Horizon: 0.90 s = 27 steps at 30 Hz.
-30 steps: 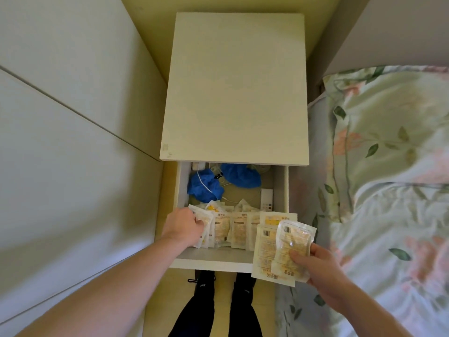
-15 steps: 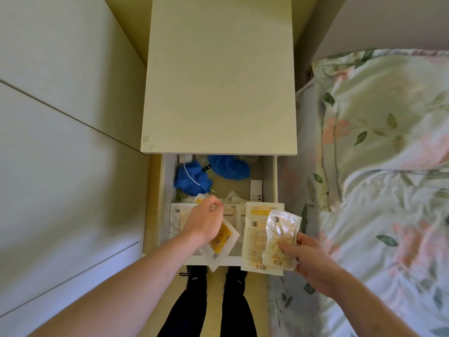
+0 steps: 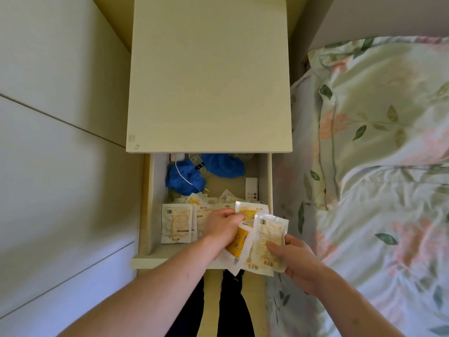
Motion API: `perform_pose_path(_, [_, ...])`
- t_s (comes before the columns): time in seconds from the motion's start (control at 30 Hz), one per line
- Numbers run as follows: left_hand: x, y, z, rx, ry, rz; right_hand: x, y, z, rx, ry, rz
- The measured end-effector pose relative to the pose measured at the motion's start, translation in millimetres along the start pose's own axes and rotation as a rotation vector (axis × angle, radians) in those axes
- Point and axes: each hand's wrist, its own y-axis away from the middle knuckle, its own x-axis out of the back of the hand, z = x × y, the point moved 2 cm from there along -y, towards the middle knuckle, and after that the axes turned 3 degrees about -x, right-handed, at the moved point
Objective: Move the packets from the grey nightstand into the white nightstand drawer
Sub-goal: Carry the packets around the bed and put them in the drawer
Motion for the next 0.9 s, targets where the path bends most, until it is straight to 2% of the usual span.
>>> perform_pose_path(0.13, [-8.1,-6.5,-9.0,-0.001,0.02,0.132,9.9,-2.4,2.3,-0.01,0.037,0.064])
perform_pose_path(0.27, [1.7,-24.3,-25.3,0.023,-0.074,0.21,33.5,2.0,5.3,0.029,0.14,0.129])
perform_pose_path(0.33, [4.2,-33.9,-30.0,0.025,-0.187,0.172,44.6,5.1,5.5,0.049,0.127,0.155])
perform_pose_path(0.53, [-10.5,-51.4,-24.0,0.043,-0.481,-0.092,61.3,11.0,2.5,0.137,0.147,0.266])
perform_pose_path(0.6, [-14.6,-55.8,-24.6,0.008,-0.582,-0.102,58.5,11.6,0.2,0.181,0.205,0.306])
perform_pose_path(0.67, [-10.2,-54.5,-24.9,-0.063,-0.676,-0.013,51.7,12.0,-2.9,0.221,0.271,0.341])
perform_pose_path(0.73, [2.2,-50.2,-27.2,-0.117,-0.673,0.064,40.5,13.0,-7.5,0.261,0.312,0.35])
perform_pose_path(0.9, [62.1,-32.7,-33.9,-0.259,-0.745,0.226,2.1,13.0,-27.2,0.361,0.4,0.357])
